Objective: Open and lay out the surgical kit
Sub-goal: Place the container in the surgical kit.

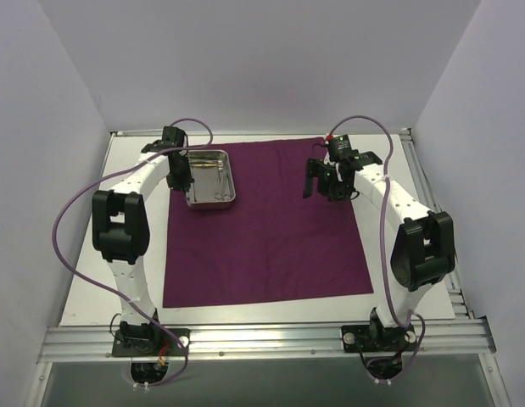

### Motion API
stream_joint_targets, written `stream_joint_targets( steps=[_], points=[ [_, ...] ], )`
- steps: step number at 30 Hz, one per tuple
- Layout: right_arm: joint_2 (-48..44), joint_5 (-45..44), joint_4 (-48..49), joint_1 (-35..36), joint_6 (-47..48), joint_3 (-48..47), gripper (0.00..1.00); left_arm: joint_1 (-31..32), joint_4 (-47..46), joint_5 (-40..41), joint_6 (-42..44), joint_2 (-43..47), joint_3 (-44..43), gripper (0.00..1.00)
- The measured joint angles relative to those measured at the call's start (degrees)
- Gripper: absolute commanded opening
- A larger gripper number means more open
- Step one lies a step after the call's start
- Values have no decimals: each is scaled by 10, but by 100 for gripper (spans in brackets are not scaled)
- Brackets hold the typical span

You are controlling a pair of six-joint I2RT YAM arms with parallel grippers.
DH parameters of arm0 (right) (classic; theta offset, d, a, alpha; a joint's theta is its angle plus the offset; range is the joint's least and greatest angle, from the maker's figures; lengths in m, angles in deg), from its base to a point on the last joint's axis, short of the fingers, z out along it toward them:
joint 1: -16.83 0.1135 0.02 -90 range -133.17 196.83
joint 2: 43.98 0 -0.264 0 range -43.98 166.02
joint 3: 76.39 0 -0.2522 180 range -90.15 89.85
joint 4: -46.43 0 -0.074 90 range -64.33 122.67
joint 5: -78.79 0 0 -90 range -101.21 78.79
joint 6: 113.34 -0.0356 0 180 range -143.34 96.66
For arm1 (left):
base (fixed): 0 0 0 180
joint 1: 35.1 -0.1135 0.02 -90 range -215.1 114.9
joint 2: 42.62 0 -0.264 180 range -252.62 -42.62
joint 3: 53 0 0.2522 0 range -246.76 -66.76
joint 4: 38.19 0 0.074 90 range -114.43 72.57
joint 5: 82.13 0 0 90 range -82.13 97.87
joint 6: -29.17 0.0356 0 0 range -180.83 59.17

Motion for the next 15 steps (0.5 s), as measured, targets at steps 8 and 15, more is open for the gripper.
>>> stream_joint_targets(
  steps=[8,15],
  points=[
    [0,6,4,6,0,-1,78,-14,-35,-5,-6,14,51,2],
    [0,6,4,6,0,-1,79,-40,-37,-5,30,13,51,2]
  ],
)
